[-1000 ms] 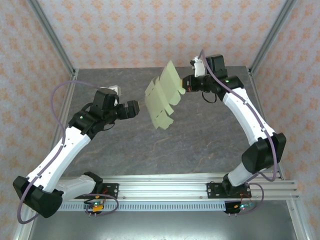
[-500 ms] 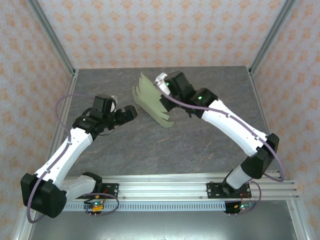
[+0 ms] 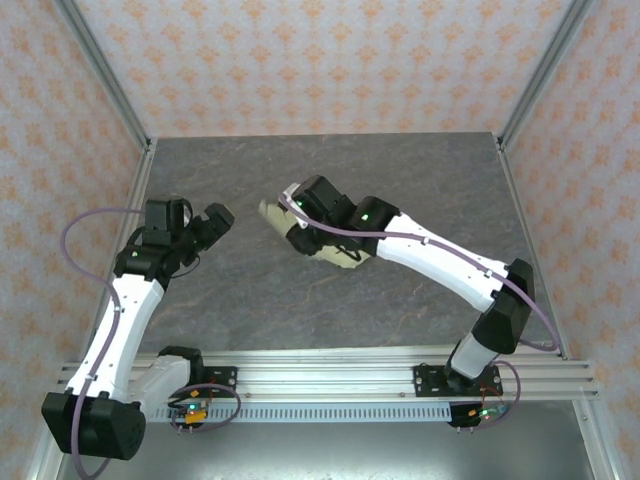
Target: Fold the paper box
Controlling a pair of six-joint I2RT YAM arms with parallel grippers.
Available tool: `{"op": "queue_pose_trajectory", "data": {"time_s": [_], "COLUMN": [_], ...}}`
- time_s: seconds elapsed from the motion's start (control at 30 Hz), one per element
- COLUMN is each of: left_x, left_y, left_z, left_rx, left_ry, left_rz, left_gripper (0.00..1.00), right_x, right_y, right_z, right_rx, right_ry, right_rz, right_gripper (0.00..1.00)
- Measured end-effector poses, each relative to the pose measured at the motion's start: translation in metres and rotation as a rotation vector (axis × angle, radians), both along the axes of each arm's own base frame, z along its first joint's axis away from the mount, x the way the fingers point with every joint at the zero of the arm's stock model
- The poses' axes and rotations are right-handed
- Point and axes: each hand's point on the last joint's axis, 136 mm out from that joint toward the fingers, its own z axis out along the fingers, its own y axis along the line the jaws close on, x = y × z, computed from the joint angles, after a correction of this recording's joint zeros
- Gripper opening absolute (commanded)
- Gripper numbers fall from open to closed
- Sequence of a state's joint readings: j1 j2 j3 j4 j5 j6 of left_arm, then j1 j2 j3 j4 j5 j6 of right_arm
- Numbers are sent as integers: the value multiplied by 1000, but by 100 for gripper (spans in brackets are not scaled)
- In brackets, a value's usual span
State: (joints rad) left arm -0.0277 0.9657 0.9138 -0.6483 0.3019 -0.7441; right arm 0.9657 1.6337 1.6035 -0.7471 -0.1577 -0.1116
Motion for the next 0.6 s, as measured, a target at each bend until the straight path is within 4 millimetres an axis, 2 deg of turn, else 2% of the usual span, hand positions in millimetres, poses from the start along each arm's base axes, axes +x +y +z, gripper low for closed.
{"op": "queue_pose_trajectory", "data": {"time_s": [0.1, 0.17, 0.27, 0.33, 0.47, 0.53, 0.6], "left_x": [-3, -5, -7, -7, -11, -12, -12], "left_y": [-3, -7, -10, -12, -26, -37, -48], "left_z": [-13, -22, -35, -44, -73, -82, -87], "left_rx": [-15, -28, -42, -49, -49, -37, -17], "left_ry": [36, 57, 82, 97, 160, 188, 198], "left_rz": [-14, -28, -41, -48, -107, -154, -207], "left_gripper": [100, 100, 100, 100, 100, 100, 100], "right_x": [-17, -23, -22, -12, 34, 59, 76], "right_y": [9, 7, -7, -24, -85, -118, -151], "right_z": [-15, -22, -16, -7, 1, -2, -13], "right_rx": [38, 44, 62, 87, 81, 70, 76], "right_ry": [94, 122, 119, 85, 4, -7, 25], "right_rz": [34, 38, 3, -52, -305, -485, -691], "right_gripper": [47, 52, 61, 65, 66, 65, 64]}}
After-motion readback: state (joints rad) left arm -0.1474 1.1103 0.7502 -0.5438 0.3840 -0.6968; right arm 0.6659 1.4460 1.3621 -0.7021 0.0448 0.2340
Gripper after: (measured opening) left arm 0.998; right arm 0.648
